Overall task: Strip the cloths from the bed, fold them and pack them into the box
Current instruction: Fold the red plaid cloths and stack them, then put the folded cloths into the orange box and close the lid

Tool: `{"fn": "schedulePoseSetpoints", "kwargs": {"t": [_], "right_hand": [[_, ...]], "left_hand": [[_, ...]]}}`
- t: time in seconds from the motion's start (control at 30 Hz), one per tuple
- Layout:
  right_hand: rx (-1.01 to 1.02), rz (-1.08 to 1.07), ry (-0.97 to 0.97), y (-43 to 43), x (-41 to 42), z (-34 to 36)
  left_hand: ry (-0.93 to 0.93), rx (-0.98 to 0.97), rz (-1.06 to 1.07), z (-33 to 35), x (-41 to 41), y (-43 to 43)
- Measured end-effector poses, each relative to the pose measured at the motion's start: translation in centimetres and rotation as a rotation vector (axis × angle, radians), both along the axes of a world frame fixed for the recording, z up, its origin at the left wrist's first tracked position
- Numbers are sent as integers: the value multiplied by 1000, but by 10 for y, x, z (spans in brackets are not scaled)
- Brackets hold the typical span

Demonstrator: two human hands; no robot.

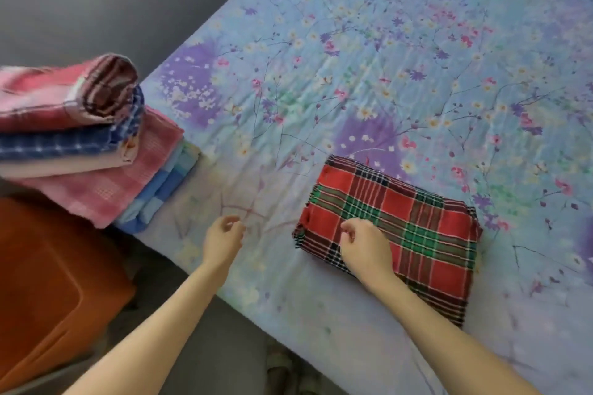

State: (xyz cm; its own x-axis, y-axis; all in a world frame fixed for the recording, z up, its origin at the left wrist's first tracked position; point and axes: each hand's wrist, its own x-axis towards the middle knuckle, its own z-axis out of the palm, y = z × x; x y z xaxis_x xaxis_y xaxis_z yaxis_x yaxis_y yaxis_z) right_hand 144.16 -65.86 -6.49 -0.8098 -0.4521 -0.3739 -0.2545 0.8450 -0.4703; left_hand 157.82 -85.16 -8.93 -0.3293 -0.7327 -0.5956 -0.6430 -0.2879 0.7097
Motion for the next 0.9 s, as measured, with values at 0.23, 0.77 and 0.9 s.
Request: {"fn": "schedulePoseSetpoints", "kwargs": {"t": [0.23,0.77,0.9], "right_hand": [[-156,288,-284,-147,125,5],[96,324,-508,-335,357,-95],[147,275,-486,-343,372,-106]], "left_hand": [[-229,-127,451,-1,176,-66],[493,875,1652,-118,371,-227],[433,871,1636,-145,373,-229]]}}
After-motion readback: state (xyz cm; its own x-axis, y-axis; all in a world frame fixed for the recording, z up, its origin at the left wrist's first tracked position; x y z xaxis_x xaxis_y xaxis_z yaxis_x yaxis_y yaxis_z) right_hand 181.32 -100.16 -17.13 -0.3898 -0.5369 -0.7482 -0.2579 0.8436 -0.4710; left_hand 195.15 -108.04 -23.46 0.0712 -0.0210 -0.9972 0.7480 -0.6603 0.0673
